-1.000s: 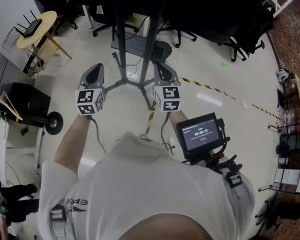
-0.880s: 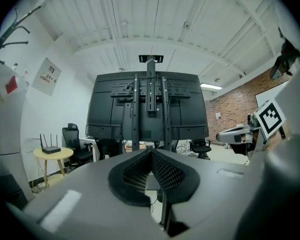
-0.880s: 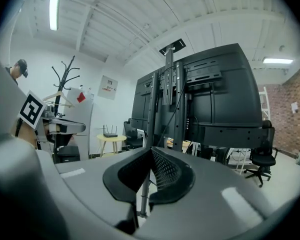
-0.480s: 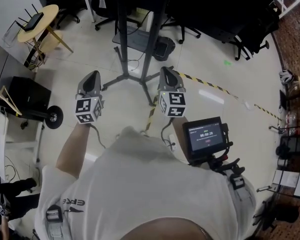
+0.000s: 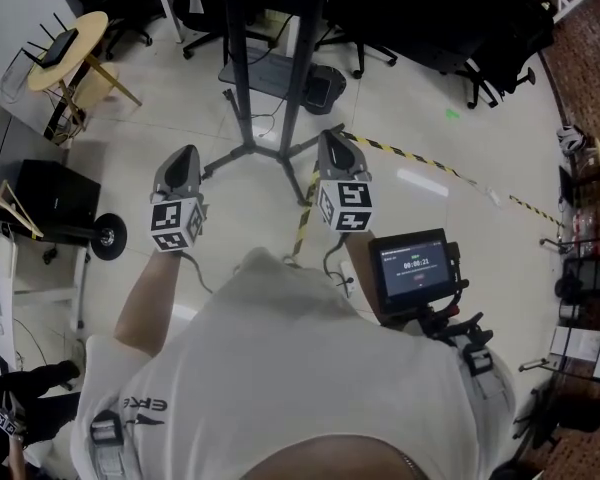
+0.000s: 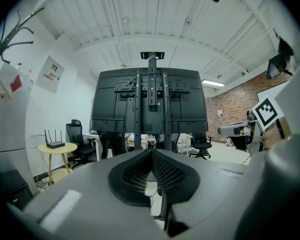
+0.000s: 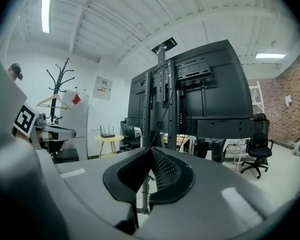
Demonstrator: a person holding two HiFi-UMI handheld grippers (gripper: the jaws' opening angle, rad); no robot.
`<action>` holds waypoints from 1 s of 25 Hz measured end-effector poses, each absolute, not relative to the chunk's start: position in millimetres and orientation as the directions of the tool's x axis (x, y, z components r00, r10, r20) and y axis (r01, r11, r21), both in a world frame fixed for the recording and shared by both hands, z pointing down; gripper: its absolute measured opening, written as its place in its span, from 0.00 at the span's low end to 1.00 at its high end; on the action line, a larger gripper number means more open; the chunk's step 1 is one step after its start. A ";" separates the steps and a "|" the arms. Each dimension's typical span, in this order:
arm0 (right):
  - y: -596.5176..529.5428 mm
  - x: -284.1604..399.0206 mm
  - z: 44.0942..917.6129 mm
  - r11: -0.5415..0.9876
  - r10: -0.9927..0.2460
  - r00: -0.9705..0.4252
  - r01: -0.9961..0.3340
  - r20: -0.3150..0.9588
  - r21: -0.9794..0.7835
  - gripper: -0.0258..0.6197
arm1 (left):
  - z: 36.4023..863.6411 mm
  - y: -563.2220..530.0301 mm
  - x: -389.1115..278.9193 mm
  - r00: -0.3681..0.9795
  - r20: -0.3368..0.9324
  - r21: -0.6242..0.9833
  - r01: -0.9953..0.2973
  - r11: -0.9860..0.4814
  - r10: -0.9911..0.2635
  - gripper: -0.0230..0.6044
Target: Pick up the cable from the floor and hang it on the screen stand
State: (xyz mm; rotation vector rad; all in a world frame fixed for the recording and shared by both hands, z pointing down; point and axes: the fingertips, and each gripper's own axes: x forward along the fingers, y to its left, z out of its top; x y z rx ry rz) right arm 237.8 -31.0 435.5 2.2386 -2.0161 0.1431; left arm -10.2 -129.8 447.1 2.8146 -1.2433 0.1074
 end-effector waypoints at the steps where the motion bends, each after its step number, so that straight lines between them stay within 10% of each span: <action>1: -30.8 238.4 435.5 -0.104 -0.982 0.108 -0.994 0.154 0.030 0.06 | 447.5 -130.3 -9.3 0.674 0.090 0.030 -0.738 -0.674 -0.734 0.04; 25: -24.8 249.4 443.7 -0.129 -0.978 0.133 -0.991 0.159 0.035 0.06 | 456.0 -132.6 -13.1 0.660 0.090 0.048 -0.751 -0.659 -0.746 0.04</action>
